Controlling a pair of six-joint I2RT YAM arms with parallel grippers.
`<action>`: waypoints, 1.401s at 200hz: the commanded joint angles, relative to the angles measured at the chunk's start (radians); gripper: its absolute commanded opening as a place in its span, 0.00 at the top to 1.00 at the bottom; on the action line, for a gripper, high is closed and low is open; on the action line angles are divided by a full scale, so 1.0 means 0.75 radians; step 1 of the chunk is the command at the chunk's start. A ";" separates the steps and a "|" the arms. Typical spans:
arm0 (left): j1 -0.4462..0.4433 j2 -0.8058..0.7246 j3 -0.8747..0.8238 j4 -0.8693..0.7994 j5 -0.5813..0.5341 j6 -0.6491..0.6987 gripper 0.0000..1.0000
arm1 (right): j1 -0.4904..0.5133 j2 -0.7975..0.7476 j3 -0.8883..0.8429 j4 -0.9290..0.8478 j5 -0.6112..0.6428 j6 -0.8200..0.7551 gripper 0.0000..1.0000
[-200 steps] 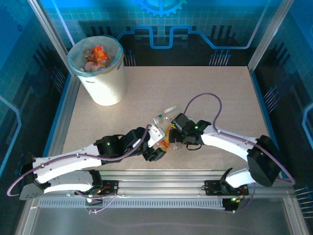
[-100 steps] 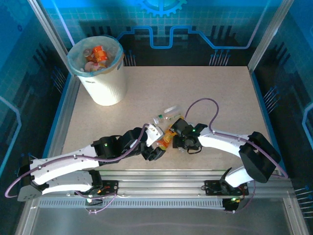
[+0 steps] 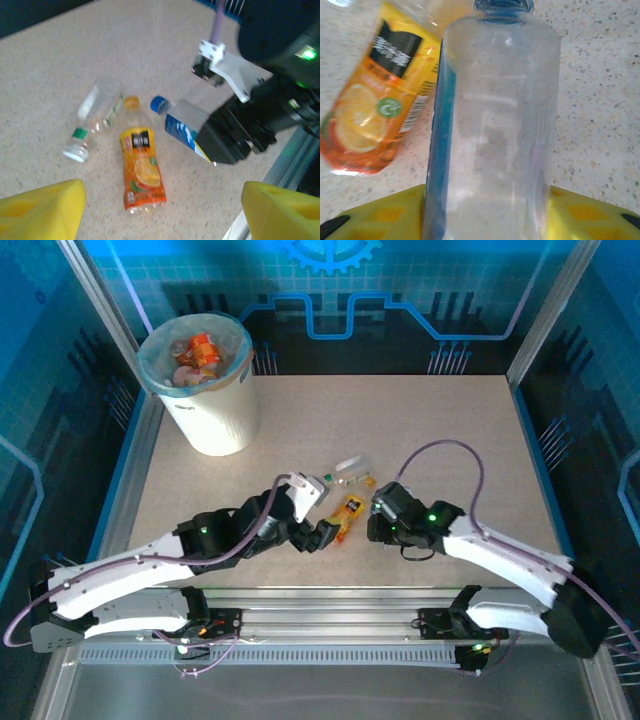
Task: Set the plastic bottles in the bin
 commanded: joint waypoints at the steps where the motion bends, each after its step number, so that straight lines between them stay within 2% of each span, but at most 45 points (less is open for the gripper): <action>1: 0.001 -0.043 0.097 0.016 -0.057 -0.080 0.17 | 0.022 -0.195 -0.004 -0.116 0.001 -0.032 0.49; 35: 0.086 -0.045 0.202 0.002 0.032 -0.259 0.16 | 0.053 -0.523 0.033 -0.097 -0.032 -0.118 0.51; 62: 0.149 -0.023 0.251 0.067 0.211 -0.341 0.16 | 0.067 -0.703 0.053 0.099 -0.263 -0.284 0.51; 78: 0.158 0.001 0.275 0.111 0.282 -0.370 0.16 | 0.072 -0.735 0.081 0.178 -0.350 -0.331 0.52; 119: 0.160 0.045 0.243 0.253 0.353 -0.513 0.19 | 0.120 -0.721 0.130 0.350 -0.551 -0.421 0.53; 145: 0.160 0.060 0.230 0.309 0.383 -0.560 0.22 | 0.166 -0.695 0.147 0.415 -0.592 -0.458 0.53; 190: 0.160 0.002 0.162 0.362 0.311 -0.557 0.36 | 0.207 -0.652 0.207 0.436 -0.640 -0.520 0.53; 225: 0.160 -0.006 0.153 0.367 0.301 -0.563 0.56 | 0.219 -0.626 0.224 0.446 -0.633 -0.546 0.52; 244: 0.161 -0.012 0.162 0.368 0.279 -0.555 0.66 | 0.218 -0.600 0.239 0.441 -0.582 -0.562 0.47; 252: 0.161 -0.016 0.167 0.368 0.258 -0.547 0.71 | 0.219 -0.584 0.251 0.436 -0.539 -0.567 0.41; 261: 0.162 -0.021 0.175 0.369 0.215 -0.532 0.77 | 0.219 -0.562 0.276 0.426 -0.483 -0.573 0.32; 280: 0.185 -0.022 0.215 0.363 0.120 -0.474 0.80 | 0.219 -0.501 0.350 0.403 -0.369 -0.610 0.08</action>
